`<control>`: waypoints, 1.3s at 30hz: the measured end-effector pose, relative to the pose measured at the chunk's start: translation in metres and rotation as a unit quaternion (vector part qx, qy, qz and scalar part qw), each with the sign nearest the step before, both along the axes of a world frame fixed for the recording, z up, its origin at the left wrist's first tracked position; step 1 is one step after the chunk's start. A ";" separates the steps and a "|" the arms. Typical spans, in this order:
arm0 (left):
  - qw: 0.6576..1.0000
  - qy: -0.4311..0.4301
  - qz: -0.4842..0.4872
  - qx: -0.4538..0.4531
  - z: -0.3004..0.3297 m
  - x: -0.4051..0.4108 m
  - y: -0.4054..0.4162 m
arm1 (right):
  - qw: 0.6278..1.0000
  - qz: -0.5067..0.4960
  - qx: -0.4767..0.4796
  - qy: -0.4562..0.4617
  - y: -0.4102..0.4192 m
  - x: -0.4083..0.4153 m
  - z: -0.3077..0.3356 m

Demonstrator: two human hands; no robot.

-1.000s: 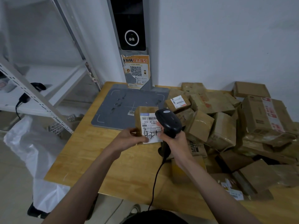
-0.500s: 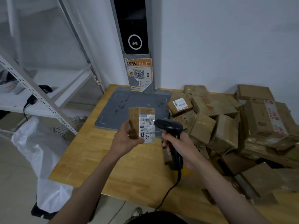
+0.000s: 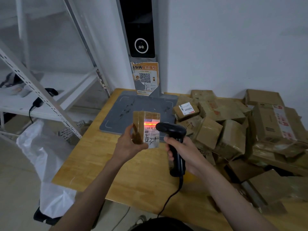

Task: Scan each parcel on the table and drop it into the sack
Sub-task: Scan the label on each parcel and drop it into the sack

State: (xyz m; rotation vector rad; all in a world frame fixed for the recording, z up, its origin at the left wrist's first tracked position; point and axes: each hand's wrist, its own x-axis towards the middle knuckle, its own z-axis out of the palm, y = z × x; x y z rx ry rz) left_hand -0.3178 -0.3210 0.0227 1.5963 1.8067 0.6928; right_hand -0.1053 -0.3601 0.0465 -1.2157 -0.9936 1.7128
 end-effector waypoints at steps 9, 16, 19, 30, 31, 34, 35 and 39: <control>1.000 0.005 0.029 0.001 0.002 -0.011 -0.017 | 0.999 0.038 0.009 0.000 -0.001 -0.007 -0.004; 0.998 0.009 0.053 -0.013 -0.004 -0.028 -0.028 | 0.999 0.047 -0.006 -0.017 -0.002 -0.021 -0.010; 0.999 0.003 0.046 -0.025 -0.006 -0.034 -0.028 | 1.000 0.017 0.003 -0.025 -0.003 -0.026 -0.013; 0.991 -0.063 -0.078 -0.088 0.001 -0.053 -0.024 | 0.991 -0.125 -0.010 -0.049 -0.026 -0.046 -0.023; 0.988 -0.069 -0.094 -0.096 0.001 -0.053 -0.027 | 0.989 -0.139 -0.009 -0.045 -0.034 -0.049 -0.021; 0.980 -0.082 -0.142 -0.112 -0.001 -0.050 -0.036 | 0.985 -0.171 -0.016 -0.029 -0.055 -0.057 -0.022; 0.976 -0.084 -0.162 -0.117 -0.002 -0.047 -0.041 | 0.981 -0.190 -0.018 -0.025 -0.064 -0.059 -0.024; 0.955 -0.084 -0.255 -0.124 -0.011 -0.023 -0.062 | 0.958 -0.282 -0.029 -0.035 -0.113 -0.052 -0.035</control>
